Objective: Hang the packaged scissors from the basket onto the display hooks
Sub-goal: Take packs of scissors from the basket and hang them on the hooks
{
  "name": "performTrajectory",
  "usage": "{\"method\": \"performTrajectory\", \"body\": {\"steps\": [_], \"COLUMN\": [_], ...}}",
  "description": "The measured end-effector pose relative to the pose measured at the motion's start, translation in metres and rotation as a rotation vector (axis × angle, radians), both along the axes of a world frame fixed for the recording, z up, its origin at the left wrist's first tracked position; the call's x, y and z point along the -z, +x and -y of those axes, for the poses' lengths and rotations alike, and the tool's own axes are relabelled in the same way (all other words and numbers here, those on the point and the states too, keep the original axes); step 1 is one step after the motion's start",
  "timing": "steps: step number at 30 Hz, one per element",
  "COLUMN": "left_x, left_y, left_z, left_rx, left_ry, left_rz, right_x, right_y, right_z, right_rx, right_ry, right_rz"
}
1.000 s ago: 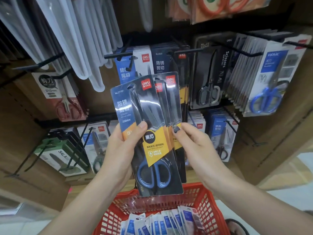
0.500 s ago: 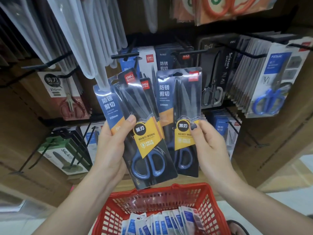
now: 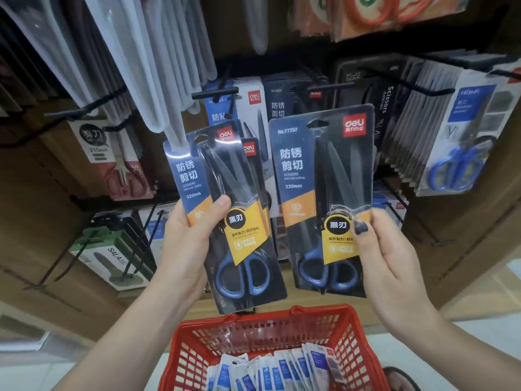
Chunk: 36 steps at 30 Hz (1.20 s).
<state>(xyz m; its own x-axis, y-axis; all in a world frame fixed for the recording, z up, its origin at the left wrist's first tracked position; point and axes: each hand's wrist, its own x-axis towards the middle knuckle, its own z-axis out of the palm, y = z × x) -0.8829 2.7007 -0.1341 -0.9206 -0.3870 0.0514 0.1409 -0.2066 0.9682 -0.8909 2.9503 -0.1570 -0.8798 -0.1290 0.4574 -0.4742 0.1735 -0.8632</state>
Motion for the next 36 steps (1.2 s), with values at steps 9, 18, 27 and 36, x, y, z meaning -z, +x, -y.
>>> {"method": "performTrajectory", "body": {"steps": [9, 18, 27, 36], "left_x": [0.0, 0.0, 0.005, 0.007], "left_y": [-0.002, -0.001, 0.0, 0.001], "left_z": [-0.006, -0.004, -0.015, -0.022], "left_rx": [0.005, -0.002, 0.056, 0.099], "left_ry": [-0.014, -0.001, 0.003, 0.056], "left_rz": [0.001, -0.004, 0.015, 0.008], "right_x": [-0.007, -0.013, -0.009, -0.02], "right_y": [-0.024, -0.088, -0.112, -0.042], "right_z": [0.006, 0.028, 0.037, 0.038], "right_rx": [-0.014, 0.083, 0.262, -0.376], "right_ry": [-0.08, -0.151, -0.058, -0.15], "right_rz": [0.109, 0.219, 0.291, 0.577]}}
